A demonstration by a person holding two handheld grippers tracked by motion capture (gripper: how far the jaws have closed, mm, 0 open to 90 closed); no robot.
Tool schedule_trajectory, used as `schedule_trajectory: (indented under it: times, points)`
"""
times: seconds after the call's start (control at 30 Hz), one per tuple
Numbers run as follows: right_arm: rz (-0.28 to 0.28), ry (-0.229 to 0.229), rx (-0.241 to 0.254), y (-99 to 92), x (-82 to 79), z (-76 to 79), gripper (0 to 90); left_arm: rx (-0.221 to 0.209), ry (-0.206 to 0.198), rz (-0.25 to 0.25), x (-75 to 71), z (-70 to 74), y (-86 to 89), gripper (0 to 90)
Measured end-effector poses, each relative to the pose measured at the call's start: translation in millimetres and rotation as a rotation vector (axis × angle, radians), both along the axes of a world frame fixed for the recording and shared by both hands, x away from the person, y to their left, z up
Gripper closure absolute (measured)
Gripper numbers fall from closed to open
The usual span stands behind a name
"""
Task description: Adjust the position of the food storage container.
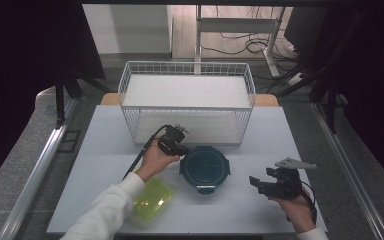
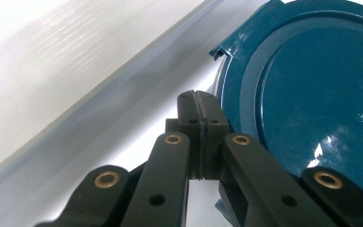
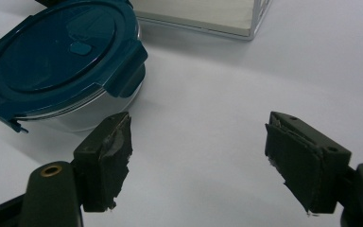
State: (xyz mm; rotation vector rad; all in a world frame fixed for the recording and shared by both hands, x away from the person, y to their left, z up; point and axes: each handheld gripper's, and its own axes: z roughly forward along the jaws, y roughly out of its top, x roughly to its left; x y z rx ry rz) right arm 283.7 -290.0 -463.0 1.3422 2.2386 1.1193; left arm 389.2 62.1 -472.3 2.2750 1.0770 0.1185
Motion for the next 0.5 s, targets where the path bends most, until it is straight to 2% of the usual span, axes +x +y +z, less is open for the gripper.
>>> schedule_trajectory:
  times: [0.07,0.1,0.13,0.17,0.2,0.23,0.3,0.33,0.37,0.4,0.43,0.5]
  points:
    - [-0.003,0.002,0.002,-0.4,-0.1,0.3,23.6,-0.009,-0.015,-0.001,-0.4,1.4,1.4,90.0]
    - [-0.006,-0.002,0.004,-1.5,-0.3,0.8,23.6,-0.034,-0.04,0.013,-2.4,7.0,6.0,90.0]
    - [-0.006,-0.002,0.004,-1.5,-0.3,0.8,23.6,-0.034,-0.04,0.013,-2.4,7.0,6.0,90.0]
    - [-0.01,-0.009,0.007,-2.5,-0.8,1.5,23.6,-0.064,-0.055,0.023,-6.1,15.8,13.8,90.0]
    - [-0.01,-0.009,0.007,-2.5,-0.8,1.5,23.6,-0.064,-0.055,0.023,-6.1,15.8,13.8,90.0]
    - [-0.014,-0.008,0.01,-3.3,-1.4,2.5,23.6,-0.092,-0.07,0.034,-13.9,25.4,21.5,90.0]
    - [-0.013,-0.013,0.008,-3.6,-1.3,2.7,23.6,-0.101,-0.084,0.035,-18.7,29.4,24.8,89.9]
    - [-0.012,-0.013,0.009,-3.7,-1.4,2.9,23.6,-0.09,-0.104,0.032,-24.4,33.4,27.5,89.6]
    - [-0.011,-0.012,0.011,-3.2,-1.7,3.1,23.6,-0.093,-0.142,0.027,-36.3,39.5,32.2,87.2]
    - [-0.011,-0.012,0.011,-3.2,-1.7,3.1,23.6,-0.093,-0.142,0.027,-36.3,39.5,32.2,85.9]
    - [-0.007,-0.015,0.009,-2.4,-1.9,3.2,23.6,-0.128,-0.147,0.024,-46.5,43.6,38.3,84.8]
    - [-0.006,-0.012,0.01,-1.3,-2.3,3.2,23.6,-0.145,-0.15,0.03,-51.3,44.9,40.9,78.0]
